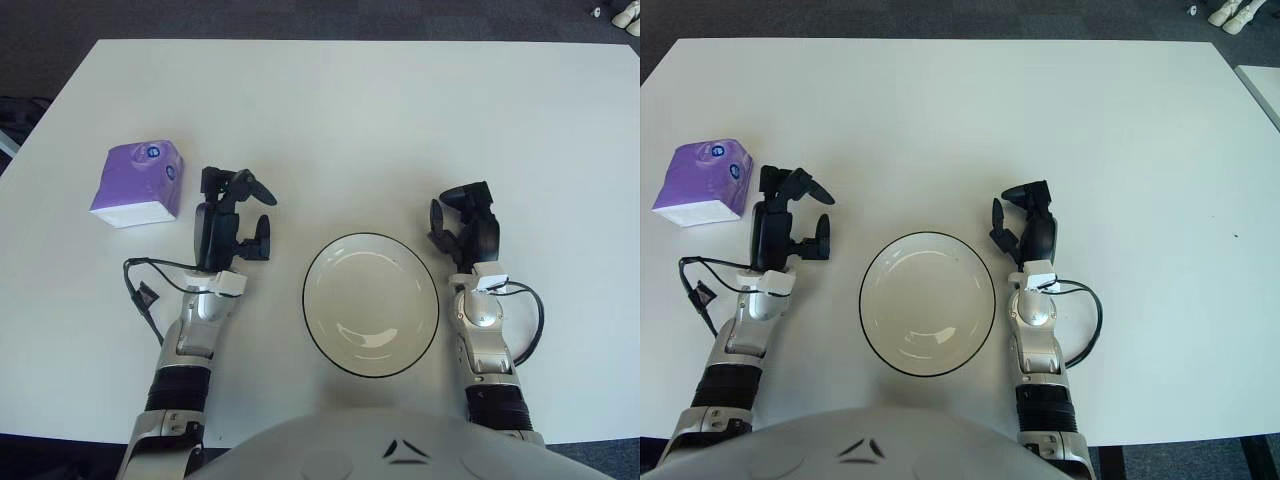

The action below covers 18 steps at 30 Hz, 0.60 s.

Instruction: Put the tissue paper into the plate.

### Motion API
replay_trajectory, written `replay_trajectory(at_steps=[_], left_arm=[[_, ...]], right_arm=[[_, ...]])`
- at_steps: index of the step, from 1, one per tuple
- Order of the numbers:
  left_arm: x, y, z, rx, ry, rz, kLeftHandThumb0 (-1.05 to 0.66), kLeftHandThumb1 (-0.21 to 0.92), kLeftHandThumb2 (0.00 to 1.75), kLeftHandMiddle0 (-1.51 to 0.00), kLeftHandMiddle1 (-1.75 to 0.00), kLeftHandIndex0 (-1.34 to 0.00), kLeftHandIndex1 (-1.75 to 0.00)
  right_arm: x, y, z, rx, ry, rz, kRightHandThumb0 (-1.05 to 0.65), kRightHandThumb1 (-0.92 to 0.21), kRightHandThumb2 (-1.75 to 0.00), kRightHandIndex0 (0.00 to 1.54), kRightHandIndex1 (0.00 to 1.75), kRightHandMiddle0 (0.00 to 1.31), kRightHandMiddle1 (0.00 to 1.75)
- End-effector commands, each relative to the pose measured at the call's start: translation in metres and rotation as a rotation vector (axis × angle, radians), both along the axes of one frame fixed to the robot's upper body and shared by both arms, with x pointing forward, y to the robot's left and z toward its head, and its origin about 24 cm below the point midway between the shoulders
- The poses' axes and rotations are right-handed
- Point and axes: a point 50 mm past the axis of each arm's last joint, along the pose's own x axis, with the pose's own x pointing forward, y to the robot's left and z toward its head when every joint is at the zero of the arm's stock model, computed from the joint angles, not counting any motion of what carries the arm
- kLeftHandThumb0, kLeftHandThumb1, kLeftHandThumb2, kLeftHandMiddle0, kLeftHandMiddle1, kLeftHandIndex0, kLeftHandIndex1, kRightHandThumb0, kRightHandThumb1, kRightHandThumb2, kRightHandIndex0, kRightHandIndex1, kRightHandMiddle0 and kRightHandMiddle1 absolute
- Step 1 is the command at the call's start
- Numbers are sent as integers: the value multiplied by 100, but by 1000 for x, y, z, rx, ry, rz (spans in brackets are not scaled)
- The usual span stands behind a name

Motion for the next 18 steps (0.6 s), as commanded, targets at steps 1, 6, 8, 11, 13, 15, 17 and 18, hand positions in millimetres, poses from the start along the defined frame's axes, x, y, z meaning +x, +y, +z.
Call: replay_trajectory(at_steps=[1,6,8,11,13,15,17,18], left_arm=[[-2,7,11,28,-101,-1,-1,10,156,-78,-170,-56,-174],[-2,13,19,60,-206,2,-1,19,145,-69,-167,-52,-175],[-2,16,20,74,-229,5,-23,29,134,-63,-171,-53,-175],[-1,20,21,88,-247,10,-39,38,123,-57,-173,-53,-175],[2,26,29,127,-277,22,-60,54,108,-49,-174,-41,-175],[4,27,36,157,-303,27,-78,68,92,-43,-174,-29,-175],[6,42,43,224,-303,11,-92,79,78,-37,-172,-20,-172],[6,53,46,253,-297,10,-95,80,75,-31,-171,-16,-170]], right_arm=[[-8,-1,-26,10,139,-5,-36,-79,-72,56,135,27,175],[-7,0,-26,7,132,-9,-36,-78,-73,56,135,27,175],[-7,0,-27,7,130,-9,-37,-77,-74,56,135,28,175],[-7,0,-27,8,128,-9,-37,-77,-74,57,135,28,175],[-7,0,-27,9,127,-9,-37,-77,-75,57,135,28,175],[-7,1,-27,10,126,-8,-37,-77,-75,58,135,28,175],[-6,0,-27,12,124,-8,-37,-76,-75,59,135,28,175],[-6,-1,-27,13,124,-8,-37,-76,-75,59,135,28,175]])
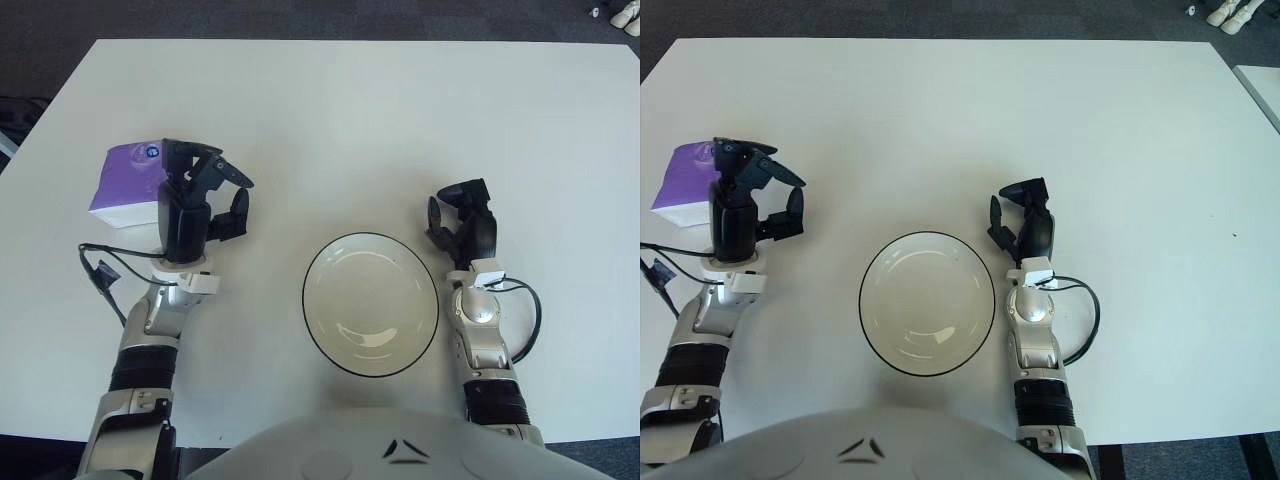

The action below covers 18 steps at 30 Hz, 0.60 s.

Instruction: Put the tissue paper into the plate.

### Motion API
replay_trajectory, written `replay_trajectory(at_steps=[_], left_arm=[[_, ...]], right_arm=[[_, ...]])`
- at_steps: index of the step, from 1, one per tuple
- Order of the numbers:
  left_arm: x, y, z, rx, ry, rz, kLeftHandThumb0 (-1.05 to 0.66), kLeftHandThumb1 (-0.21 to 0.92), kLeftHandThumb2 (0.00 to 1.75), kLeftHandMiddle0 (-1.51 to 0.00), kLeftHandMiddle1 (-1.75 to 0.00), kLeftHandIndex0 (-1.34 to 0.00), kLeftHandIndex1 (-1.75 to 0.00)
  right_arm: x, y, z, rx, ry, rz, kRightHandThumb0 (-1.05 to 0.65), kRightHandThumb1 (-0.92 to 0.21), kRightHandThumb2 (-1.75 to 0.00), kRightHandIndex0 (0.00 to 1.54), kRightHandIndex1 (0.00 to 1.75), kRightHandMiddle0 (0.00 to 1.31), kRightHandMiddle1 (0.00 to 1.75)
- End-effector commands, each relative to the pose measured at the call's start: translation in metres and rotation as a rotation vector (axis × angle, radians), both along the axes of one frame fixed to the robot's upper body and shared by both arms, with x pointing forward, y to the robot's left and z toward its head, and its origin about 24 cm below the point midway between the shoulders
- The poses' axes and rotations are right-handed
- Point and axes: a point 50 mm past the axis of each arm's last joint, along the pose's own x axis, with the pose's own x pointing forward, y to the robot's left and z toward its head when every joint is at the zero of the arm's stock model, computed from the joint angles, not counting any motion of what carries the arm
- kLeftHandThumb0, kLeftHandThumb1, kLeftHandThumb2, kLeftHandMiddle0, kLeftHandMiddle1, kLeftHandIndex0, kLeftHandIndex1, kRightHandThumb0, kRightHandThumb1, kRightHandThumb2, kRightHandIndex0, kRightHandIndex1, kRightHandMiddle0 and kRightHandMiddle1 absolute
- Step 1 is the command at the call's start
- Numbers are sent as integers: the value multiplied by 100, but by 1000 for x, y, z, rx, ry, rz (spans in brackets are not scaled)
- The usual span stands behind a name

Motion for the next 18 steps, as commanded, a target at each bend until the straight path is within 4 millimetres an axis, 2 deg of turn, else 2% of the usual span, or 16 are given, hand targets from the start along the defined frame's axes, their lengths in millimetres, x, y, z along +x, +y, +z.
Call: replay_trajectory(at_steps=[1,5,10,12,15,16,18], left_arm=[[2,33,16,114,-17,20,-98,81,71,-23,-169,-10,-168],[6,30,22,146,-3,11,-103,82,66,-12,-164,-2,-164],[11,37,34,201,55,51,-105,78,65,-6,-149,0,-154],[12,38,42,222,66,61,-105,76,65,-3,-138,0,-148],[7,38,50,274,80,82,-105,73,66,-1,-119,0,-138],[4,39,53,297,85,91,-104,72,66,-1,-95,0,-120],[-3,40,58,346,98,116,-104,72,66,0,-70,0,-99]], right_arm=[[-9,-3,-28,11,138,-11,-37,-76,-76,58,135,28,175],[-9,-3,-28,11,140,-14,-37,-76,-76,58,135,28,175],[-8,-3,-28,11,131,-15,-37,-76,-76,58,135,28,175],[-8,-2,-28,10,128,-13,-37,-76,-76,58,135,29,175],[-8,-2,-29,10,128,-12,-37,-75,-76,58,135,29,175],[-8,-2,-29,10,129,-12,-37,-75,-77,58,135,29,175],[-8,-1,-29,9,132,-13,-37,-75,-77,58,134,29,175]])
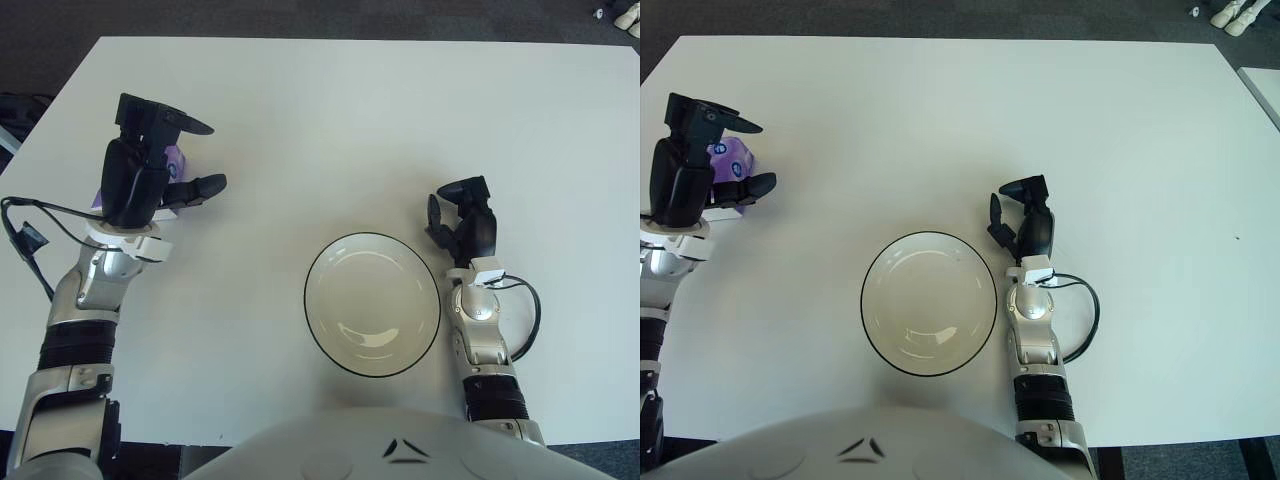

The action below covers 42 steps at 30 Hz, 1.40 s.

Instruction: Put the tissue paper into the plate.

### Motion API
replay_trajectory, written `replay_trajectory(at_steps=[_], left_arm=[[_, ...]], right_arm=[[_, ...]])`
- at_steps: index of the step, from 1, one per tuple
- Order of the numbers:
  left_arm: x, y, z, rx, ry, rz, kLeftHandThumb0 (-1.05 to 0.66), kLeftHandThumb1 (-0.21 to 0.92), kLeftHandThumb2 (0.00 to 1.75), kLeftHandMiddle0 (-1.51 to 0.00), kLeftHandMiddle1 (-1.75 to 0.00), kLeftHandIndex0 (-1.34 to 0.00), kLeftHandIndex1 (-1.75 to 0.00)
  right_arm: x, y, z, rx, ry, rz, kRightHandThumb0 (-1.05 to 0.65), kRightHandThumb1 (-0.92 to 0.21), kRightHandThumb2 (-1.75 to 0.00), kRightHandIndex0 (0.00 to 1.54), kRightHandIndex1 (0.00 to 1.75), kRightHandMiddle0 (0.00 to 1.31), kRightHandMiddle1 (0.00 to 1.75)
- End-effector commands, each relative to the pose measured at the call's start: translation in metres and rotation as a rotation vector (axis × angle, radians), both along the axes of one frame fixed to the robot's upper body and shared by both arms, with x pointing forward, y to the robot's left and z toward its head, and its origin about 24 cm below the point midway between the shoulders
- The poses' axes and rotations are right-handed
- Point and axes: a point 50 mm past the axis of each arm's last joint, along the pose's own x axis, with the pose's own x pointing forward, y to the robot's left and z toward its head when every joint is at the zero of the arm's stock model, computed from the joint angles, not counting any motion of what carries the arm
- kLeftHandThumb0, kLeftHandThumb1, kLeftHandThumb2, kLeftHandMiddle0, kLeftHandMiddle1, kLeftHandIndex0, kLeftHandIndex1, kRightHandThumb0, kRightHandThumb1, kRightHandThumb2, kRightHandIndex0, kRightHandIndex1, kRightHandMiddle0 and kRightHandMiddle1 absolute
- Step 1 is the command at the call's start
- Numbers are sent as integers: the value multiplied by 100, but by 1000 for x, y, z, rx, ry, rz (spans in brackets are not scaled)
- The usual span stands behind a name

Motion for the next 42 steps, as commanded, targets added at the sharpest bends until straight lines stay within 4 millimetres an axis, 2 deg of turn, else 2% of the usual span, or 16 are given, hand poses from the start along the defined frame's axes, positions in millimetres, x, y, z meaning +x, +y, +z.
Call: replay_trajectory(at_steps=[1,2,7,11,13,21,42], left_arm=[[-16,6,12,98,16,43,-103,72,66,0,-57,0,-85],[-20,7,14,112,21,53,-102,74,66,0,-43,0,-71],[-25,8,19,148,75,86,-101,76,65,0,-12,0,-33],[-30,18,22,191,192,177,-103,75,65,0,-3,0,-9],[-32,21,23,203,233,212,-104,74,64,0,-1,0,-5],[-33,24,22,226,347,324,-105,72,62,0,0,0,0],[-35,36,13,257,513,422,-105,71,54,0,0,0,0]], right_arm=[[-12,-2,-30,6,153,-17,-37,-75,-77,58,134,29,175],[-12,-2,-30,5,154,-17,-37,-75,-77,58,134,29,175],[-12,-2,-30,2,160,-17,-37,-75,-77,58,134,29,175],[-11,-3,-30,-2,181,-19,-37,-75,-77,58,134,29,175],[-11,-3,-29,-1,179,-21,-37,-75,-77,58,134,29,175],[-11,-2,-28,3,162,-16,-37,-76,-76,58,135,29,175],[-13,-2,-28,-2,150,-10,-36,-78,-72,59,135,27,175]])
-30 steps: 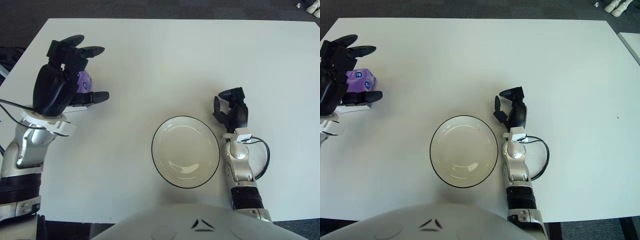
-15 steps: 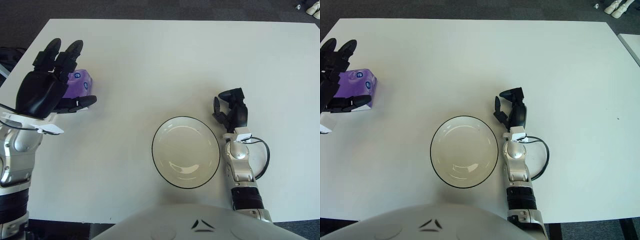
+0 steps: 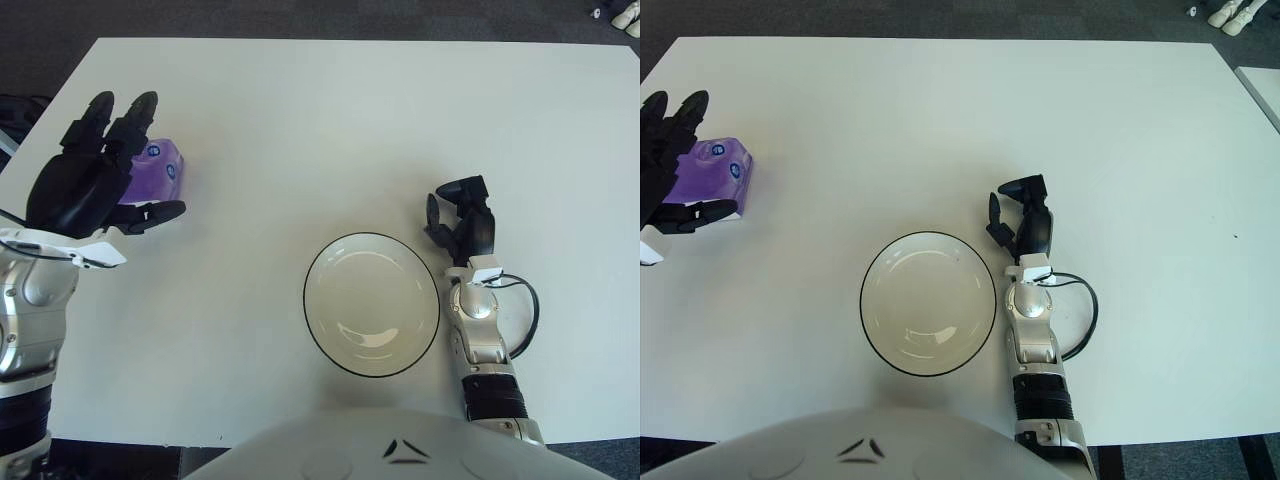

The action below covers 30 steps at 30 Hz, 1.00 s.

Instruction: Put the tissue paper into the plate.

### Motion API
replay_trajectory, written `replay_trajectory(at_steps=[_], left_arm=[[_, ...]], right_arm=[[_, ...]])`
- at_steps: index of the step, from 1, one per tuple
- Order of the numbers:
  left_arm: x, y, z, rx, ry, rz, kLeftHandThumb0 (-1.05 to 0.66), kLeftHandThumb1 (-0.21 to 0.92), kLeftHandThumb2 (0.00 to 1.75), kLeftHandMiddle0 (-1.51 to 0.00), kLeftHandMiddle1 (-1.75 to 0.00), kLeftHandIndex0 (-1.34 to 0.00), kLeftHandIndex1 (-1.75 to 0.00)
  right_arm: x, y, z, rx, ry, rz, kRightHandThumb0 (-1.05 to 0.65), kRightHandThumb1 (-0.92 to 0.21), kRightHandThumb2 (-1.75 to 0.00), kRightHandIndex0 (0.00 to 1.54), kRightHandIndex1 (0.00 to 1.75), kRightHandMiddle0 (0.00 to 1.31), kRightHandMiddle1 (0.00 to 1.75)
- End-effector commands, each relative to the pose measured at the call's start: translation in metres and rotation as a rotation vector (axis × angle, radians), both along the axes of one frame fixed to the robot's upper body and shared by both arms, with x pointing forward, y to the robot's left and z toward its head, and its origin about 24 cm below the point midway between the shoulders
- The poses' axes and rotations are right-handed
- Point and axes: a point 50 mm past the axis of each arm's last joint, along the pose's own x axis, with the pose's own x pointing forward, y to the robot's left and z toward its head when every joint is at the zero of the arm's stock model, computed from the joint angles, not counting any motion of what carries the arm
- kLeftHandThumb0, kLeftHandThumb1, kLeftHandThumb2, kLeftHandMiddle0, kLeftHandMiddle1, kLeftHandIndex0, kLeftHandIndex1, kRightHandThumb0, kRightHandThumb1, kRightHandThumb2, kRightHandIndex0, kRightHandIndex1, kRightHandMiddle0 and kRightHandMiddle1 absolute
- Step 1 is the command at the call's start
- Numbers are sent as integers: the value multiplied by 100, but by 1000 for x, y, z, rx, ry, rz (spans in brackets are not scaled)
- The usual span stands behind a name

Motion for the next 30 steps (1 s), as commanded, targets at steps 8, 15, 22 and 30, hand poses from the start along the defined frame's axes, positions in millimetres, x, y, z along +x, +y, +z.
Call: replay_trajectory(at_steps=[8,15,22,30], left_arm=[[-2,5,-2,6,35,-5,-105,71,53,0,0,0,0],[4,3,-10,-12,63,-29,-105,68,53,0,0,0,0],[9,4,-16,-47,112,-58,-105,61,60,0,0,0,0],[22,9,-22,-58,153,-69,-104,55,67,0,0,0,0]], right_arm=[[-13,-3,-28,3,140,-5,-36,-78,-72,59,134,27,175],[-13,-4,-28,2,139,-10,-36,-78,-73,58,133,27,175],[-13,-5,-29,6,141,-8,-37,-77,-74,59,134,28,175],[-12,-6,-28,3,138,-21,-37,-76,-76,60,136,29,175]])
